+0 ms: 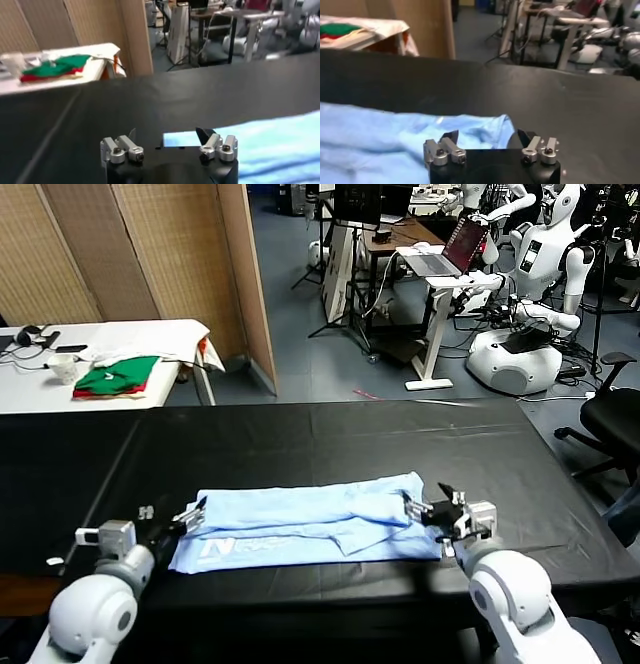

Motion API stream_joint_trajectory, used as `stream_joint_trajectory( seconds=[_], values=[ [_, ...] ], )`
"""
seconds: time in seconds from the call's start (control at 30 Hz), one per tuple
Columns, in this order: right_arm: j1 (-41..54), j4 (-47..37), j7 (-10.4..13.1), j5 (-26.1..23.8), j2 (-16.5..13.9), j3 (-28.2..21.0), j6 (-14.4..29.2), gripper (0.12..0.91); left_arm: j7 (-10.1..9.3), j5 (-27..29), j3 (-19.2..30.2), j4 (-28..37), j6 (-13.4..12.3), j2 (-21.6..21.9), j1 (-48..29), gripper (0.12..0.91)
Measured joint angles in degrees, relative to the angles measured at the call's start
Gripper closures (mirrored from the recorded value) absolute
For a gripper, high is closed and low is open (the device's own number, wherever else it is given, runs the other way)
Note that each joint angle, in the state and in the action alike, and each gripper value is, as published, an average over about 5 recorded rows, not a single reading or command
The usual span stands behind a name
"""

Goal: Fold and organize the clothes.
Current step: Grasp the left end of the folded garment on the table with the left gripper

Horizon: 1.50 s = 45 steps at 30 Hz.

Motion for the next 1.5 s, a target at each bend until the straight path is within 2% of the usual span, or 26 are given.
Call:
stream_joint_trajectory(
  seconds=[0.23, 0.33, 0.43, 0.73, 0.8, 0.87, 1.0, 1.1, 1.23, 1.3, 1.4, 1.5],
  values=[
    [4.48, -7.14, 0.11, 0.17, 1.61, -1.3, 0.96, 0.119, 0.15, -1.99, 2.28, 6.17, -0.55, -0.3, -4.78, 0.123],
    [5.66, -9.23, 0.14, 0.3, 2.17, -1.53, 1.09, 0.145, 0.28, -2.29, 2.75, 8.6, -0.55, -0.33, -6.52, 0.145],
    [6.45, -10.87, 0.12, 0.32, 2.73, -1.69, 1.32, 0.192, 0.41, -2.58, 2.93, 10.6, -0.56, -0.38, -7.62, 0.249],
    [7.21, -12.87, -0.07, 0.06, 3.83, -1.76, 1.78, 0.367, 1.75, -2.37, 3.29, 13.72, -0.37, -0.97, -8.41, 0.778],
    [7.2, -13.15, -0.1, -0.11, 3.86, -1.64, 2.26, 0.441, 2.09, -2.43, 3.37, 13.9, -0.24, -1.15, -8.41, 0.855],
    [7.08, -13.31, 0.06, -0.29, 3.95, -1.53, 2.87, 0.559, 2.35, -3.09, 3.43, 13.94, -0.11, -1.32, -8.46, 0.883],
    [6.5, -13.22, 1.51, -0.39, 4.48, -1.15, 3.95, 0.798, 2.36, -4.09, 3.68, 14.3, -0.42, -1.7, -9.03, 0.884],
    [5.92, -12.89, 2.15, -0.23, 4.9, -0.83, 4.24, 0.883, 2.32, -2.22, 4.26, 14.86, -2.06, -1.96, -9.65, 0.884],
    [5.33, -12.39, 1.69, 0.0, 5.04, -0.45, 4.82, 0.884, 2.41, 2.11, 5.06, 15.47, -3.8, -2.13, -10.25, 0.884],
    [4.97, -11.91, 0.93, 0.04, 4.96, -0.08, 5.34, 0.859, 2.53, 4.18, 5.43, 15.63, -4.34, -2.18, -10.49, 0.884],
    [4.2, -10.78, -0.74, 0.04, 4.58, 0.63, 6.18, 0.746, 2.6, 6.25, 5.87, 15.68, -4.88, -2.35, -10.74, 0.87],
    [3.23, -9.11, -2.17, 0.0, 4.02, 1.41, 6.55, 0.575, 2.65, 7.14, 5.82, 15.13, -5.33, -2.6, -10.49, 0.757]
  ],
)
